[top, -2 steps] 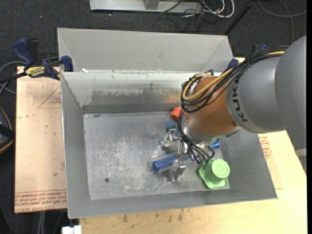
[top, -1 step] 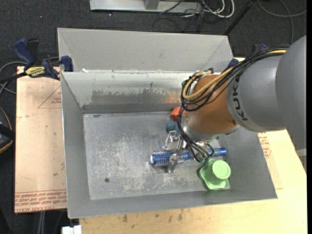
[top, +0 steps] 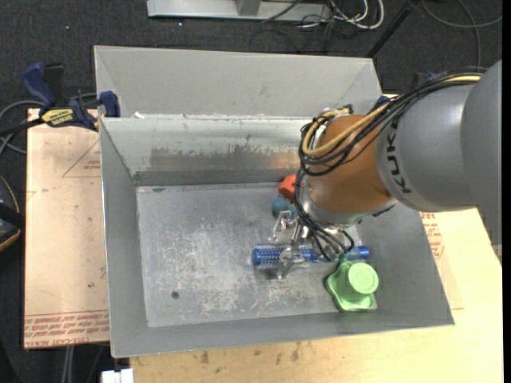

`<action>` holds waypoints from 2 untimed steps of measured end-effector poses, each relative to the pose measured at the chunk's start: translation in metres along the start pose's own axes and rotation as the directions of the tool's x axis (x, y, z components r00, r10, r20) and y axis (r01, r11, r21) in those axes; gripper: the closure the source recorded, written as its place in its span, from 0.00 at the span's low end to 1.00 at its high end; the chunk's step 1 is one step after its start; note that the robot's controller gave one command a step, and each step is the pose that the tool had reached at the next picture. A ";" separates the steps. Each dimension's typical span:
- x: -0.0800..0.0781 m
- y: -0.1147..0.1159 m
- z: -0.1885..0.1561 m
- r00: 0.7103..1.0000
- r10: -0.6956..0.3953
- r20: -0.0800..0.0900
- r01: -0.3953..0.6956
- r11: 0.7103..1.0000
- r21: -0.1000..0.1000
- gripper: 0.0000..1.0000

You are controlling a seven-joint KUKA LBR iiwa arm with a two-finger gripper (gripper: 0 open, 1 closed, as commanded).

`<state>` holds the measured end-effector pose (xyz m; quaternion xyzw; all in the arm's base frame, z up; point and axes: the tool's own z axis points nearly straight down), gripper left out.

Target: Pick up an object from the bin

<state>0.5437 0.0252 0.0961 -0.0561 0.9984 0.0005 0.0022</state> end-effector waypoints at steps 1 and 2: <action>-0.001 0.000 -0.052 1.000 -0.001 0.001 0.001 1.000 0.000 1.00; -0.002 0.001 -0.075 1.000 -0.002 0.000 0.002 1.000 0.000 1.00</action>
Offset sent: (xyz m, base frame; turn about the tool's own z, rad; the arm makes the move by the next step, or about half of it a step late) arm -0.0001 -0.0002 0.0496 0.0000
